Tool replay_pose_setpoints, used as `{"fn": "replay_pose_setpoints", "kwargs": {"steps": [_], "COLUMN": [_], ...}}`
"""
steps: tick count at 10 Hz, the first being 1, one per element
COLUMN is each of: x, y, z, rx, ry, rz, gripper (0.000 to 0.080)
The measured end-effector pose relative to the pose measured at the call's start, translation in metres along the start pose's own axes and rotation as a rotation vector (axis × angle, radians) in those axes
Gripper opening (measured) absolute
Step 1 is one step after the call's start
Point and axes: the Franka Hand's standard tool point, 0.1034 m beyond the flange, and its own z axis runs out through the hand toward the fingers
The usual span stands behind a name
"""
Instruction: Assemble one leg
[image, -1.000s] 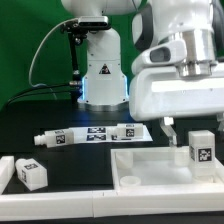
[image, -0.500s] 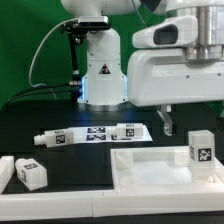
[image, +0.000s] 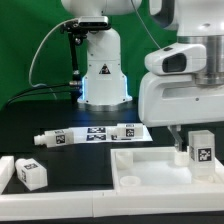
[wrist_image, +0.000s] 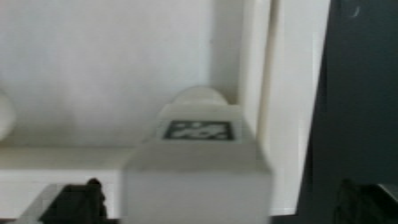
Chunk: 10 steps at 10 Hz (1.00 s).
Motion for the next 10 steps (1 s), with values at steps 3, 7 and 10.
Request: {"fn": "replay_pose_setpoints", "kwargs": {"steps": [3, 7, 10], "x": [0.0004, 0.0001, 0.0027], "y": [0.0007, 0.0004, 0.0031], "z": [-0.0001, 0.0015, 0.0022], "rx": [0.007, 0.007, 0.011], "ry": [-0.001, -0.002, 0.006], "rz": [0.114, 0.357, 0.693], "gripper": [0.0384, 0.0285, 0.0285]}}
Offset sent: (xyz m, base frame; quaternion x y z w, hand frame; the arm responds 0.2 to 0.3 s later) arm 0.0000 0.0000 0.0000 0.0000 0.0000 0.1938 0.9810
